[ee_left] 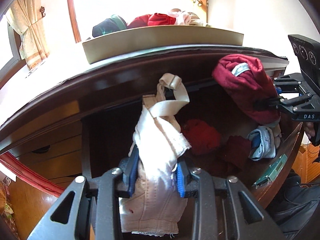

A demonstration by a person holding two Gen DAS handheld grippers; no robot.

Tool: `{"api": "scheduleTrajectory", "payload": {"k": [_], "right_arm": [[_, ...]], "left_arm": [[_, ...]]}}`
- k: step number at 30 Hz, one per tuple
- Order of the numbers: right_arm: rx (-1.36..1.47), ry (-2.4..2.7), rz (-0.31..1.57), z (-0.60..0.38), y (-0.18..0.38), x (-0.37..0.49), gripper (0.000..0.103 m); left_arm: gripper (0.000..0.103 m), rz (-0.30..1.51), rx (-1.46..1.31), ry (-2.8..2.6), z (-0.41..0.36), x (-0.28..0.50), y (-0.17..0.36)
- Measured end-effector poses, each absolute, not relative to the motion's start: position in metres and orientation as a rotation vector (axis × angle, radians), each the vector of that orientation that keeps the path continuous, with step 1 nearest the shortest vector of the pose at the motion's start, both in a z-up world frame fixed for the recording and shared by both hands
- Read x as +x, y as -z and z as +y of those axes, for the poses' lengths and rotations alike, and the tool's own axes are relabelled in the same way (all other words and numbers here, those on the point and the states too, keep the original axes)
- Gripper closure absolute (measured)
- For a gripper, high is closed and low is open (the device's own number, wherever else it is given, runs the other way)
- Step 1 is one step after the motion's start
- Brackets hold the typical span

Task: Take underwear out of drawer
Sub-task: 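Lift the beige bra and red cloth out of the drawer with both grippers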

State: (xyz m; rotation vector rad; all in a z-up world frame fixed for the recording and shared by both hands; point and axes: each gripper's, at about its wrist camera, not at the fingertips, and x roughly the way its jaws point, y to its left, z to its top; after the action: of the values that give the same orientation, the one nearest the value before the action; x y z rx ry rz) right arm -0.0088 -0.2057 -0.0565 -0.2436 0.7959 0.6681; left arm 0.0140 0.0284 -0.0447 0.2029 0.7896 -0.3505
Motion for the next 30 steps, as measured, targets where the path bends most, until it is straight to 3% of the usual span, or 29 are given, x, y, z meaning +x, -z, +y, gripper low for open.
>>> {"api": "scheduleTrajectory", "payload": {"k": [30], "right_arm": [[-0.161, -0.686, 0.663, -0.237, 0.047, -0.035, 0.079]], "left_arm": [[0.073, 0.591, 0.084, 0.288, 0.061, -0.016, 0.039]]}}
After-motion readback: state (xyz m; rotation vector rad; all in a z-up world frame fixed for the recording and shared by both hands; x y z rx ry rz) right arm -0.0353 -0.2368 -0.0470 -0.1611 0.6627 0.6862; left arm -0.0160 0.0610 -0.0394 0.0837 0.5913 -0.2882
